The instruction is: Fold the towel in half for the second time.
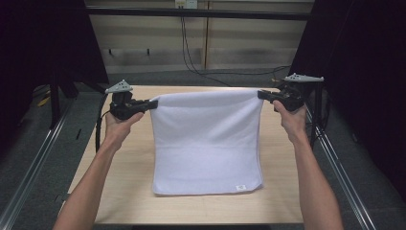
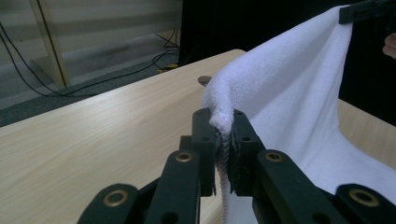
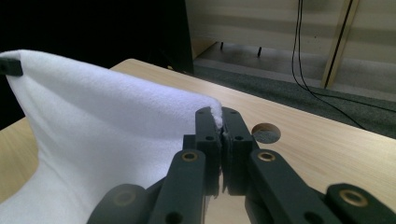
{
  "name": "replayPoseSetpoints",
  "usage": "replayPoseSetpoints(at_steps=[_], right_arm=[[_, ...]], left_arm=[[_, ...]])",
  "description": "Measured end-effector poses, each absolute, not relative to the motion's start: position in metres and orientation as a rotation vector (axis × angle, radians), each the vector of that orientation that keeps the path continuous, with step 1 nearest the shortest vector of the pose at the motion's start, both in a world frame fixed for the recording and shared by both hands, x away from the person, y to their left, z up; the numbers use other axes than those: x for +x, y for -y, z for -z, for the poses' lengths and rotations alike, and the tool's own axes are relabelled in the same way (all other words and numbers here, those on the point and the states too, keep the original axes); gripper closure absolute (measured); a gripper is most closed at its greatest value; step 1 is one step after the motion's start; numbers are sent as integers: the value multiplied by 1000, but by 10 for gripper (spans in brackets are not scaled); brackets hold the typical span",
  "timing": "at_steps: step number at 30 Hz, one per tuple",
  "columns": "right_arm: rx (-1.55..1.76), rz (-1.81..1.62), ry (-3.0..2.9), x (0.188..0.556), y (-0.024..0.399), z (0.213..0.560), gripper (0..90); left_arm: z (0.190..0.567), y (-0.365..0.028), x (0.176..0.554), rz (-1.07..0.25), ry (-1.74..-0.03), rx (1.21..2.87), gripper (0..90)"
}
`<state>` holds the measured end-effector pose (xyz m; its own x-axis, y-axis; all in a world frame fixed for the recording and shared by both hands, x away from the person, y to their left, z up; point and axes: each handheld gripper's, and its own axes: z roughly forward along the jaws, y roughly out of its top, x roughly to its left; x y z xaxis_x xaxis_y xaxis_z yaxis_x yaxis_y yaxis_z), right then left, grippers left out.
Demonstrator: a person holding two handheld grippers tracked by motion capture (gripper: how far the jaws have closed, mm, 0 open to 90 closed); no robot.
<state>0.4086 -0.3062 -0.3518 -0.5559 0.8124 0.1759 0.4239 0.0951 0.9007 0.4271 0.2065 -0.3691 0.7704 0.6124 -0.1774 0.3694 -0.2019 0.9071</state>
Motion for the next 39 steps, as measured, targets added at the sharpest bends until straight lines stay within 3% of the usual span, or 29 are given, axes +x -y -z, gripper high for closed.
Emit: replayPoseSetpoints(at_steps=[14,27,39], right_arm=[[1145,-1484,-2165,358,308,394,871],[1066,-1534,-2329,271,306,435,862],[1123,-1324,-2562,233,299,481,740]], left_arm=[[418,-215,380,-189,-736,1842,829],[446,-227,304,-48,-713,1876,821],[481,-222,268,58,-667,2089,707]])
